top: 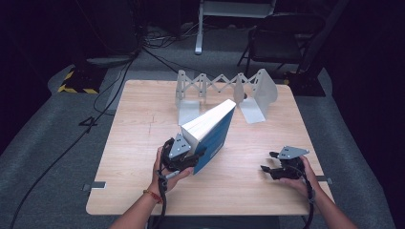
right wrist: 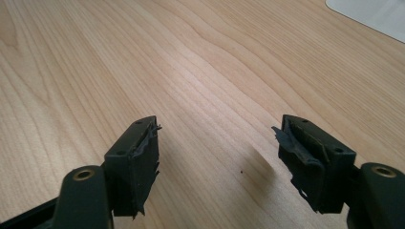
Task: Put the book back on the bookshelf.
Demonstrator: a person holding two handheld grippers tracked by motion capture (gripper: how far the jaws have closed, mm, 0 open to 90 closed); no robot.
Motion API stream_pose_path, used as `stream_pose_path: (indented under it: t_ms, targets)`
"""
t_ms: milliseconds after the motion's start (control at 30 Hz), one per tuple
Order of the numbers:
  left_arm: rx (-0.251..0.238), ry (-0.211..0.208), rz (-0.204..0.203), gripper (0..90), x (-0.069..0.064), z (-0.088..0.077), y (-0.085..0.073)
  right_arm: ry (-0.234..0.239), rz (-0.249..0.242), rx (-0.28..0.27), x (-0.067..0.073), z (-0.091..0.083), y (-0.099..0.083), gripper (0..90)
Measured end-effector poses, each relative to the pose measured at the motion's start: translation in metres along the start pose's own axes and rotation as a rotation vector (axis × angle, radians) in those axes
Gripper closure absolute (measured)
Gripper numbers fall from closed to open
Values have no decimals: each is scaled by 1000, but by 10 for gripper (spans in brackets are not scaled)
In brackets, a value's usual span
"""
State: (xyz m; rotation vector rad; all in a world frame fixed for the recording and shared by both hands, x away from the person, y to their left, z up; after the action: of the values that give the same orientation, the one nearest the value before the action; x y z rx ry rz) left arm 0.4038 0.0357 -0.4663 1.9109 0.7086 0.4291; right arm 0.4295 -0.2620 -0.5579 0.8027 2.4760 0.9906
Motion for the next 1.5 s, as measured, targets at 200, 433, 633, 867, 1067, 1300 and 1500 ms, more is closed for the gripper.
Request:
stream_pose_path:
  t_ms: [200, 433, 633, 867, 1067, 1300, 1500]
  targets:
    - [-25, -40, 8, 595, -12, 5, 7, 15, 12, -34, -3, -5, 3, 300]
    - [-62, -128, -11, 596, -29, 12, 15, 15, 8, -54, -9, -8, 3, 295]
    - [-83, -205, 31, 591, -47, 21, 21, 14, 12, -69, -11, -11, 4, 297]
    - [-124, -273, -6, 593, -57, 26, 34, 19, 3, -92, -6, -17, 12, 297]
    - [-132, -351, -8, 591, -66, 22, 34, 47, -5, -140, -2, -21, 21, 295]
    - [-88, -351, 25, 592, -60, 6, 22, 92, -95, -171, 18, -16, 52, 294]
    - [-46, -344, 73, 589, -51, 1, 12, 158, -137, -184, 36, -9, 66, 293]
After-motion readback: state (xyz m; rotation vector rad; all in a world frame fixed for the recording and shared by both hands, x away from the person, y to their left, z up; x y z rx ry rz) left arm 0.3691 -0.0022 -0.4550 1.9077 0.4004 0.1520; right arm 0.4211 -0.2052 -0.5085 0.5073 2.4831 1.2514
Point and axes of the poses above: each handheld gripper's, and its own axes: z roughly forward along the jaws, y roughly out of its top, x roughly to its left, the point moved 9 cm from there along z, roughly forward along the jaws, and after that the axes turned 1 degree about x, right-handed, at the moved point
